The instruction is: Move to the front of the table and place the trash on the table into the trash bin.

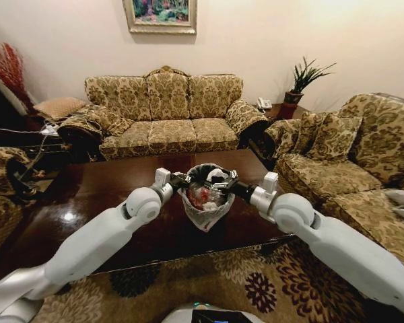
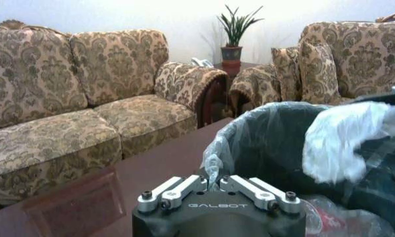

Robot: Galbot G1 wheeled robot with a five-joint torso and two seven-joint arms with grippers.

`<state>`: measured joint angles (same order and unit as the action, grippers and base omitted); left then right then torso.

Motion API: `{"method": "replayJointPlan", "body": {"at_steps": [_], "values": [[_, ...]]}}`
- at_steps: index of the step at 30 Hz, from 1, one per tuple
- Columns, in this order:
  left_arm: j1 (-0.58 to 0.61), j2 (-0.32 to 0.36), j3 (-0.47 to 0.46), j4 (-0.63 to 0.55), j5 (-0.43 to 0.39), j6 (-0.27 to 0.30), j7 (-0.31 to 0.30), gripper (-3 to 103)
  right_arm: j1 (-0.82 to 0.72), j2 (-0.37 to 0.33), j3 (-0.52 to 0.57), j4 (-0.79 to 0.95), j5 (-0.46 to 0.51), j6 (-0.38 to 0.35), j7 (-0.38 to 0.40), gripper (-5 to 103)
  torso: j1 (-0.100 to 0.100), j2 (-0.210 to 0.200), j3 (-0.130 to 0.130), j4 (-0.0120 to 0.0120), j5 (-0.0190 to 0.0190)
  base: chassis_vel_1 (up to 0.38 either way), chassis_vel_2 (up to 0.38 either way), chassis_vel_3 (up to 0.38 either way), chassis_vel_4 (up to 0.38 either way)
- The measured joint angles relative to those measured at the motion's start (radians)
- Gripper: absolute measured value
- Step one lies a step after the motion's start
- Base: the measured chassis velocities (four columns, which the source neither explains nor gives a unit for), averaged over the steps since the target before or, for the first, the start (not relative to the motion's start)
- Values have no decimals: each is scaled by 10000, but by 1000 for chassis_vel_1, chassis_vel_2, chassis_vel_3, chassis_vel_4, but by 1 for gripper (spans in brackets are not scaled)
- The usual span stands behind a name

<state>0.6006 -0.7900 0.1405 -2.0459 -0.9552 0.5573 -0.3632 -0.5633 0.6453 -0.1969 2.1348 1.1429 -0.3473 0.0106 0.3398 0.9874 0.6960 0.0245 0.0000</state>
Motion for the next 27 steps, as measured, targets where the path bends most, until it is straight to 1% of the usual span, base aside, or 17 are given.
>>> {"method": "replayJointPlan", "body": {"at_steps": [4,5,7,12,18,20,22,23,26,27], "values": [[-24,-5,3,11,0,0,3,4,250,70,-291,-87,71,-61,60,100,-1,0,-1,0,0,0,0,0,0],[-30,-6,3,11,0,0,5,4,412,118,-424,-151,114,-108,226,100,-1,0,0,1,0,0,0,0,0],[-32,-4,3,11,0,0,6,4,497,132,-473,-164,158,-145,320,100,-1,0,0,1,1,0,0,0,0],[-23,62,-61,16,-1,0,20,4,591,38,-246,-106,367,-382,451,100,0,0,0,1,0,0,0,0,0],[-57,12,-71,72,8,-8,42,4,671,-123,-202,-56,413,-577,231,100,-1,0,-2,-2,3,0,0,0,0],[-57,6,-69,72,8,-9,45,4,854,-161,-332,-108,228,-671,103,100,-1,0,-1,-2,2,0,0,0,0],[-57,3,-66,67,18,-11,52,4,1573,-261,-794,-378,-313,-914,-344,100,0,0,-1,-1,2,0,0,0,0],[-57,3,-66,67,18,-11,52,4,1573,-261,-794,-378,-313,-914,-344,100,0,0,-1,-1,2,0,0,0,0],[-44,4,-85,44,34,-16,58,4,2454,-312,-1376,-535,-688,-1085,-588,100,0,0,-1,1,0,0,0,0,0],[-44,4,-85,44,34,-16,58,4,2454,-312,-1376,-535,-688,-1085,-588,100,0,0,-1,1,0,0,0,0,0]]}}
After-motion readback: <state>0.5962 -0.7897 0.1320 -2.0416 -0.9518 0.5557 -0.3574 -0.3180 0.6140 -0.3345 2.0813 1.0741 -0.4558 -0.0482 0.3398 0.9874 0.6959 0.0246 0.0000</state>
